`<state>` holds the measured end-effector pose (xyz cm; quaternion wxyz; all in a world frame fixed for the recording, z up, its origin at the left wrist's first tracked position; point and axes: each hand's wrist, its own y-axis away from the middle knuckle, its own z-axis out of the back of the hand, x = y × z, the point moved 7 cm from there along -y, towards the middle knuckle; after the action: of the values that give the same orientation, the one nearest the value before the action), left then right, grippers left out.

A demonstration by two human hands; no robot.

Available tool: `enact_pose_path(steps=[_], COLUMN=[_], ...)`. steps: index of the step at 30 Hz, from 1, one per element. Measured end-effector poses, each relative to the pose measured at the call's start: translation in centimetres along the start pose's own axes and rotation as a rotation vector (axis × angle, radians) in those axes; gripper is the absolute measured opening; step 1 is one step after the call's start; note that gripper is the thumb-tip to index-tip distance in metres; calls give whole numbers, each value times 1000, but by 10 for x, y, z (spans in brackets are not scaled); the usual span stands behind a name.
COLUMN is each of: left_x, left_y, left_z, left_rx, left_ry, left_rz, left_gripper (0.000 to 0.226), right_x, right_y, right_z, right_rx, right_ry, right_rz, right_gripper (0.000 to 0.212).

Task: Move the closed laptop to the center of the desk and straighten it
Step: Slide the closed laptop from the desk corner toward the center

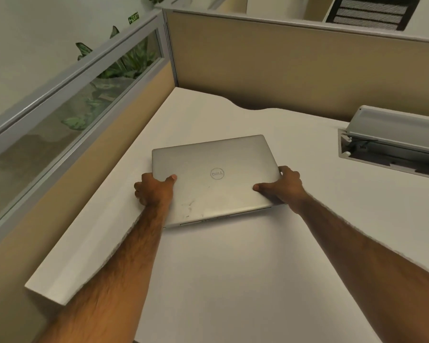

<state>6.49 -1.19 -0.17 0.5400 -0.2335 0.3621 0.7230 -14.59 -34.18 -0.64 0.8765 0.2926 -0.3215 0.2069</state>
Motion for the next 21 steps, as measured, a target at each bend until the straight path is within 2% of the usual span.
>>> enact_pose_path(steps=[21], left_x=[-32], left_y=[231], left_z=[-101], left_rx=[143], left_ry=[-57], left_rz=[-99], left_gripper=[72], right_x=[-180], right_y=[89], right_z=[194], right_rx=[-104], right_ry=[-71], right_rz=[-128], right_gripper=[107])
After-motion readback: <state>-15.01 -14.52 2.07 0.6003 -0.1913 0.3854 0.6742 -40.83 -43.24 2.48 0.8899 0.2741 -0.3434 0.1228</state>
